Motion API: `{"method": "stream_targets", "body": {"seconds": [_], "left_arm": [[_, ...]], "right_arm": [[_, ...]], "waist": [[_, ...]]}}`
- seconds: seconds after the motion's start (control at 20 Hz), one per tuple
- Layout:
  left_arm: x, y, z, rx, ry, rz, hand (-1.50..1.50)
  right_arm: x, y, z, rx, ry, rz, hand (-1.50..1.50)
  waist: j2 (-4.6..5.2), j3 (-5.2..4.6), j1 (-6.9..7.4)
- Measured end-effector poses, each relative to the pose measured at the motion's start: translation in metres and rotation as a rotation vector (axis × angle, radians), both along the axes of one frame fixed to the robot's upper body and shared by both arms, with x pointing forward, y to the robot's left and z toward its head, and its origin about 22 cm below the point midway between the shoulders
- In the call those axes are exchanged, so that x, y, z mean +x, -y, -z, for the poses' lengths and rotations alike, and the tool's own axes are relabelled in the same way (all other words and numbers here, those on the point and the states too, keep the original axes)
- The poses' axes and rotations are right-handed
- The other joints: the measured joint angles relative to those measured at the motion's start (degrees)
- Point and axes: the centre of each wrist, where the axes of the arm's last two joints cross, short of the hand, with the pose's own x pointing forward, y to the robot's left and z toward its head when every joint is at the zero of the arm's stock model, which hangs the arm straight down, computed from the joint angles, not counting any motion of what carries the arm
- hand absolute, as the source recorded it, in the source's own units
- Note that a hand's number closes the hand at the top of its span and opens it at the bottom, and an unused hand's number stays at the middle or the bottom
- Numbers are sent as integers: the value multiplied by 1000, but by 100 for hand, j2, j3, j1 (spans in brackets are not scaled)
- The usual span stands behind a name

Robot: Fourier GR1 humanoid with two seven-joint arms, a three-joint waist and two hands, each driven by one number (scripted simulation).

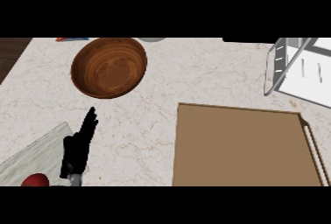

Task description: Pick the can from the tray and place it in the tiered basket

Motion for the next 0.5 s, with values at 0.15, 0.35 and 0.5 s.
{"method": "stream_targets", "body": {"seconds": [0.15,0.35,0.5], "left_arm": [[-2,1,3,-7,10,1,0],[-2,0,3,-1,11,-1,0],[-4,1,5,-1,17,4,0]], "right_arm": [[22,-14,12,-18,-21,-25,150],[44,-28,28,-39,-54,-42,150],[60,-40,40,-54,-75,-29,150]], "waist": [[-3,1,-8],[-6,4,-29],[-3,9,-23]]}}
